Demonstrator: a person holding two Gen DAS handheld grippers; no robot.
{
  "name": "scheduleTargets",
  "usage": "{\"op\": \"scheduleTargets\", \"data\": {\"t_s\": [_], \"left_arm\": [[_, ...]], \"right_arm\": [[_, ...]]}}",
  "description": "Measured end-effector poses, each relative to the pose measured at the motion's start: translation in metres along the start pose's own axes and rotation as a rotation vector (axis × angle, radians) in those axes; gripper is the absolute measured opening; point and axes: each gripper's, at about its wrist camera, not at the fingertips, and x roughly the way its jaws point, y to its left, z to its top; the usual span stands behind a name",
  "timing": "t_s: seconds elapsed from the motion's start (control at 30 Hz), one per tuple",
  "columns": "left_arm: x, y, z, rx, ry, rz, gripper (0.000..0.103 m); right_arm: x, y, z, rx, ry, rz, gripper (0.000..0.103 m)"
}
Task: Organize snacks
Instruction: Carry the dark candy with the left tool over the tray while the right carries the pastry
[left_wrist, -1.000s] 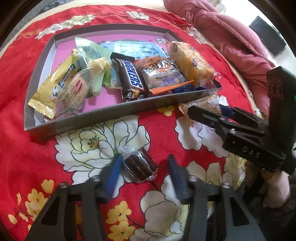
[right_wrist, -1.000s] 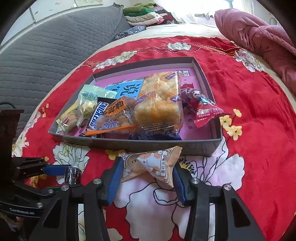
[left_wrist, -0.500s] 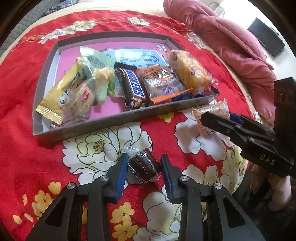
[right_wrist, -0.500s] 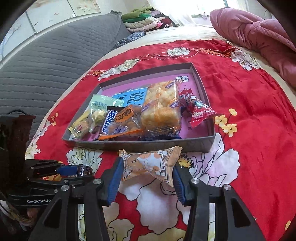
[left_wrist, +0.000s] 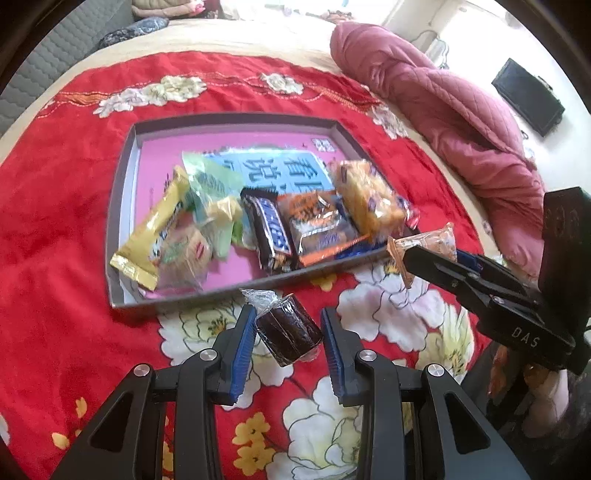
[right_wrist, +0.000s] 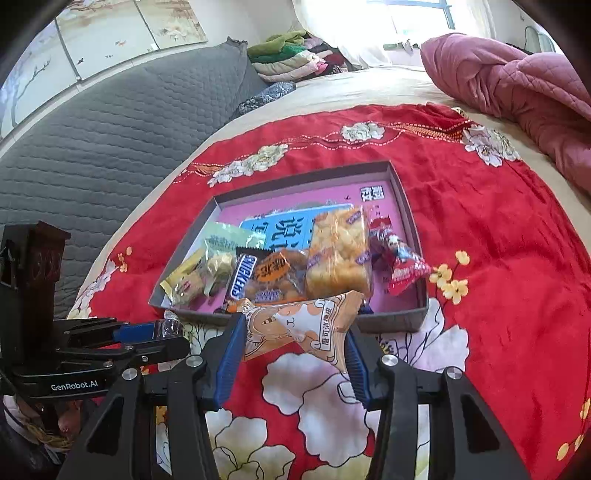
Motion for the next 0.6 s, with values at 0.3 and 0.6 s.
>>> {"op": "scheduleTargets", "data": {"t_s": [0.3, 0.6], "left_arm": [[0.001, 0.004, 0.018, -0.006, -0.044, 0.025, 0.037], [0.007, 0.019, 0.030, -0.031, -0.084, 0.043, 0.037]], "right_arm": [[0.000, 0.008, 0.019, -0.003, -0.038, 0.002, 0.050], [0.009, 0.019, 0.036, -0.022, -0.049, 0.004, 0.050]]}}
